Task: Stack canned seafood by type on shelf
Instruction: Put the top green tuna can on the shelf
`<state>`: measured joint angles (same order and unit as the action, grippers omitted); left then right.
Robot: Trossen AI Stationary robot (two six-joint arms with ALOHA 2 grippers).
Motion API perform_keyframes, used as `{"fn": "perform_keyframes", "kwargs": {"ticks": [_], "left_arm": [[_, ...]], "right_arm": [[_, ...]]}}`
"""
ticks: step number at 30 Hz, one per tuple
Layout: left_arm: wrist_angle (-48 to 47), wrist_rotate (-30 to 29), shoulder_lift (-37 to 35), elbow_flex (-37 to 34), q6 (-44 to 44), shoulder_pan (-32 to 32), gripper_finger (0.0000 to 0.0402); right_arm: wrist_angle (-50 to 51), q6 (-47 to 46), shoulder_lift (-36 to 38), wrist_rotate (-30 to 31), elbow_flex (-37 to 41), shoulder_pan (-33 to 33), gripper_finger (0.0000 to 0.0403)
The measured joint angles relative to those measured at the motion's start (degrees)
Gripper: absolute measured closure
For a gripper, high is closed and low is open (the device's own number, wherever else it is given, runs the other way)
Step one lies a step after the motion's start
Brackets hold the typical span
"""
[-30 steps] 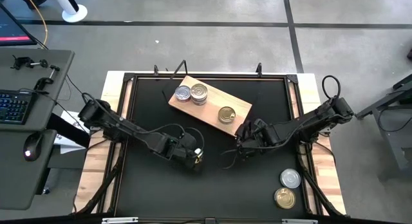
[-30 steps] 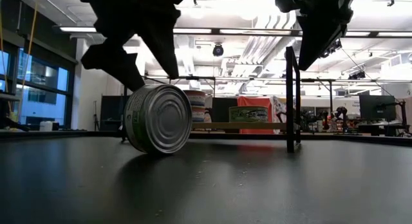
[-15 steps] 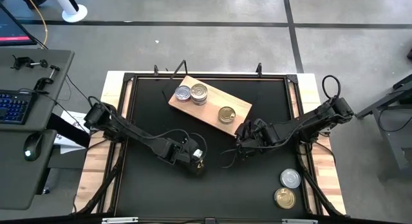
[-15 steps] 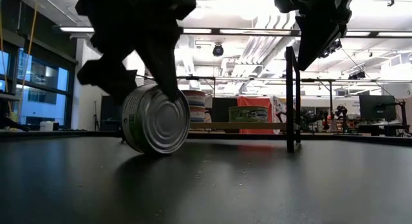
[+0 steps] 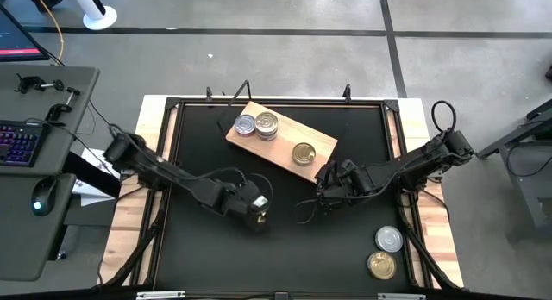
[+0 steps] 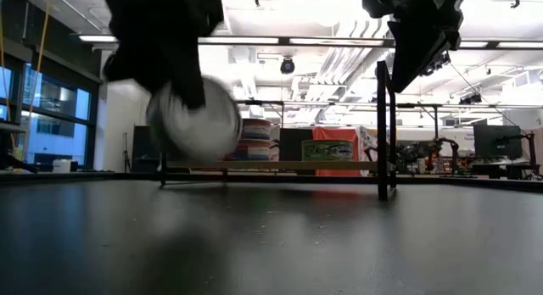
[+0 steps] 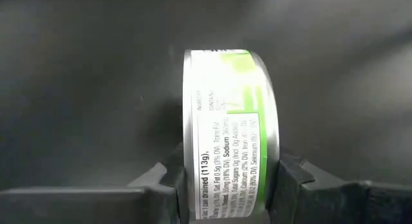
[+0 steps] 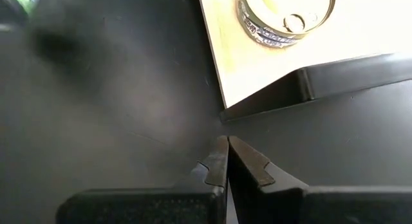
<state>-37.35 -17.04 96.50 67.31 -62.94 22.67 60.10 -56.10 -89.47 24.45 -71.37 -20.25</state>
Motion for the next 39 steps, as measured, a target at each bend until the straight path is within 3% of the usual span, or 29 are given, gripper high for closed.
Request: {"fn": "perform_keyframes", "kwargs": {"ticks": [4,8,13,18,22,26,39], "left_arm": [[-2.9,-6.9,-7.6,0.0,14.2,-2.6,0.0284],[-2.0,-11.0,-11.7,0.2,34.4,-8.4,0.0284],[-0.9,-11.1,-8.7,0.1,55.4,-16.4,0.0284],[5.6,-17.6,-4.4,0.0,66.2,-19.9,0.0284],[16.5,-16.6,-1.2,0.0,69.1,-21.3,0.0284],[24.0,-16.5,1.2,0.0,65.8,-22.4,0.0284],[30.2,-18.0,7.5,0.1,47.1,-24.2,0.0284]], "right_arm": [[0.0,-2.6,0.0,0.0,0.0,-1.1,0.0403],[0.1,-5.8,0.0,-0.1,0.0,-3.0,0.0403],[0.3,-11.2,0.0,0.7,0.0,-5.3,0.0403],[0.3,-17.1,0.0,2.3,0.0,-7.4,0.0403],[0.1,-19.8,0.0,2.5,0.0,-8.1,0.0403],[0.0,-22.0,0.0,2.5,0.0,-8.4,0.0403],[-0.6,-21.9,0.0,4.0,0.0,-8.4,0.0403]]}}
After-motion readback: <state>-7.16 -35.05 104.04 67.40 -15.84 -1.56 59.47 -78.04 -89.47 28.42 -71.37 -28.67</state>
